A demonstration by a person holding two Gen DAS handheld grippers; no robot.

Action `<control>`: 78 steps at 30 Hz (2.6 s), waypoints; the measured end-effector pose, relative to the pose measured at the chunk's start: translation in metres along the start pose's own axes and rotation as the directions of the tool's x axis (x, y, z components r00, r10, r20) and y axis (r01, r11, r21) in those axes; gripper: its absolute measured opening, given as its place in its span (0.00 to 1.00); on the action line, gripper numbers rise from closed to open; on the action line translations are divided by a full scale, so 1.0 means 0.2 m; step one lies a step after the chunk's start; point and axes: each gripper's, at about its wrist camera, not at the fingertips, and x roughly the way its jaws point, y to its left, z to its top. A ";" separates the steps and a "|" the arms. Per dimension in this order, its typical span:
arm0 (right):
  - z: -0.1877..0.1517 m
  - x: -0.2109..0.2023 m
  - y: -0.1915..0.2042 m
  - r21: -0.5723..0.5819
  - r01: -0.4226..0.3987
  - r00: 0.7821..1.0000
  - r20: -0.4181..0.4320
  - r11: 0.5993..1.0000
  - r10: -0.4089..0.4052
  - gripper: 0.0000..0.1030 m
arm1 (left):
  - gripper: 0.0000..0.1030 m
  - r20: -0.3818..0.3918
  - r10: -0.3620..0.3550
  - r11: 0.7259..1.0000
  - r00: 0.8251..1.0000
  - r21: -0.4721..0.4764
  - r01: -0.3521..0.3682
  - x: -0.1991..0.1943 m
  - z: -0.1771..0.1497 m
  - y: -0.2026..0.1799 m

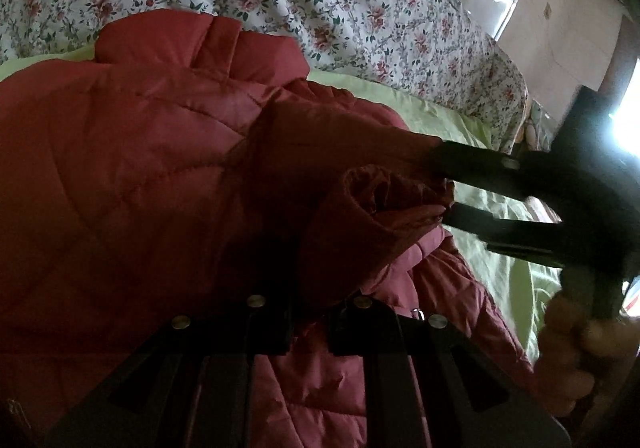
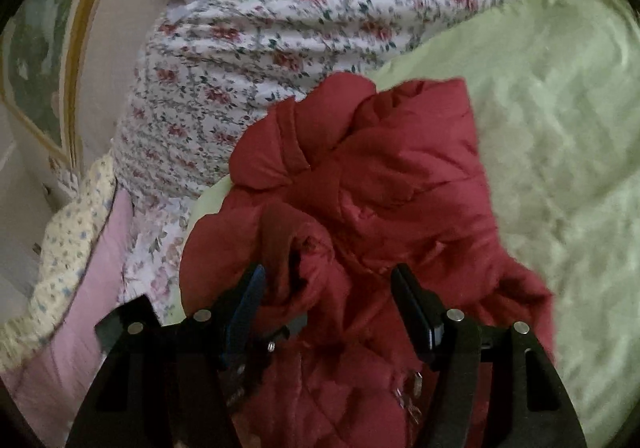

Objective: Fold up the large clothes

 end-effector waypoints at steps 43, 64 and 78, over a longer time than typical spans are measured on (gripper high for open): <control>-0.13 0.18 0.31 -0.401 0.251 0.968 0.091 0.881 -0.234 0.26 | 0.39 -0.046 0.177 0.969 0.983 -0.165 -0.182 -0.16 0.05 0.73; -0.16 0.40 0.07 -0.386 0.386 0.915 0.044 0.838 -0.400 0.24 | 0.37 -0.063 0.253 0.957 0.966 -0.129 -0.259 -0.17 0.01 0.80; -0.33 -0.11 0.19 -0.290 0.286 0.957 0.039 0.913 -0.287 0.53 | 0.46 -0.023 0.214 0.961 0.976 -0.174 -0.215 -0.61 -0.24 0.73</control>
